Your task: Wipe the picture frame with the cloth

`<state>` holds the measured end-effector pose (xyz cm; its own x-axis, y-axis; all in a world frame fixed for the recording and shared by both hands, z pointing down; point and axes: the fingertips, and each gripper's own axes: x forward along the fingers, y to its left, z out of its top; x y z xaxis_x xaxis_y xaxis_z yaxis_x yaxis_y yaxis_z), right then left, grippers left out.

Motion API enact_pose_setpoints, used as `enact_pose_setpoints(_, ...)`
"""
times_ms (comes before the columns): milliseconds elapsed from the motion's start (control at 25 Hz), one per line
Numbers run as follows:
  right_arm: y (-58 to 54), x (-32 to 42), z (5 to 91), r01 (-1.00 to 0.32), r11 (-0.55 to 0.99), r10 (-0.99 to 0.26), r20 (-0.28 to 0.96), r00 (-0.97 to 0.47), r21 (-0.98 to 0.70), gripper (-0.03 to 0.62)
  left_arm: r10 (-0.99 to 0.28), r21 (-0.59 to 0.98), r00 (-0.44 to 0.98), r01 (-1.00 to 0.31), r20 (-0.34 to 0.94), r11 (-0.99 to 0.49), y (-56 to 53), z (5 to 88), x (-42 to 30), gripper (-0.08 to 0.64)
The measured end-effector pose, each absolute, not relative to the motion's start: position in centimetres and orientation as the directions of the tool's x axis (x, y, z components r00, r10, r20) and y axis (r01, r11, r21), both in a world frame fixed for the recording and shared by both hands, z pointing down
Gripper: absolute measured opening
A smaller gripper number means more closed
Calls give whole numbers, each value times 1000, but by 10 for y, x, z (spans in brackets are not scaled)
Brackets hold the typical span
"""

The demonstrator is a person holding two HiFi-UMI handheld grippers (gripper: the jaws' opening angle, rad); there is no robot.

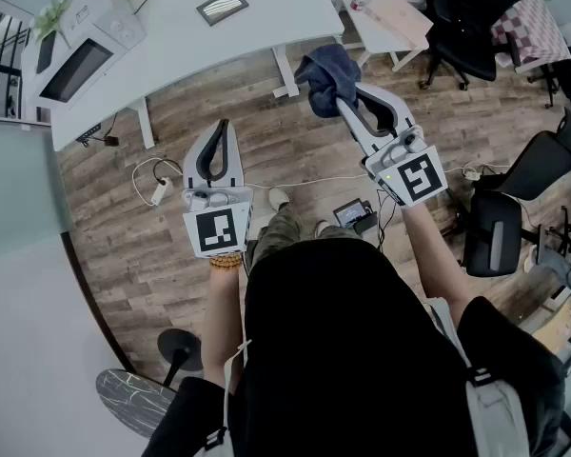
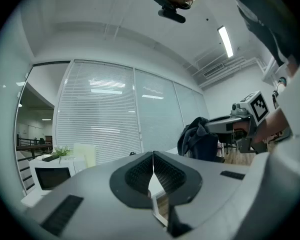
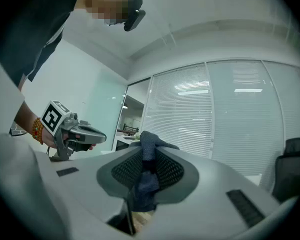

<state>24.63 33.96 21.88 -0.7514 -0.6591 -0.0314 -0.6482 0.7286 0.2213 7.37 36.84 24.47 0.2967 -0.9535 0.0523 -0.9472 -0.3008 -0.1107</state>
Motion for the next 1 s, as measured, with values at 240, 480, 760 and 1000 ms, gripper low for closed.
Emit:
enact_pose_setpoints(240, 301, 206, 211, -659, 722, -669, -29, -742, 210, 66, -948, -116, 310, -942, 69, -316, 324, 249, 38, 7)
enact_pose_setpoints(480, 256, 197, 205, -658, 728, -665, -37, -746, 192, 78, -939, -89, 331, -937, 92, -339, 282, 264, 23, 20)
enact_pose_setpoints(760, 154, 198, 231, -657, 737, -662, -30, -749, 158, 81, -924, -117, 333, -926, 187, -358, 202, 308, 12, 166)
enact_pose_setpoints(1000, 29, 171, 267, -613, 787, -613, -23, -789, 73, 81, -889, -159, 301, -915, 346, -372, 100, 358, -4, 196)
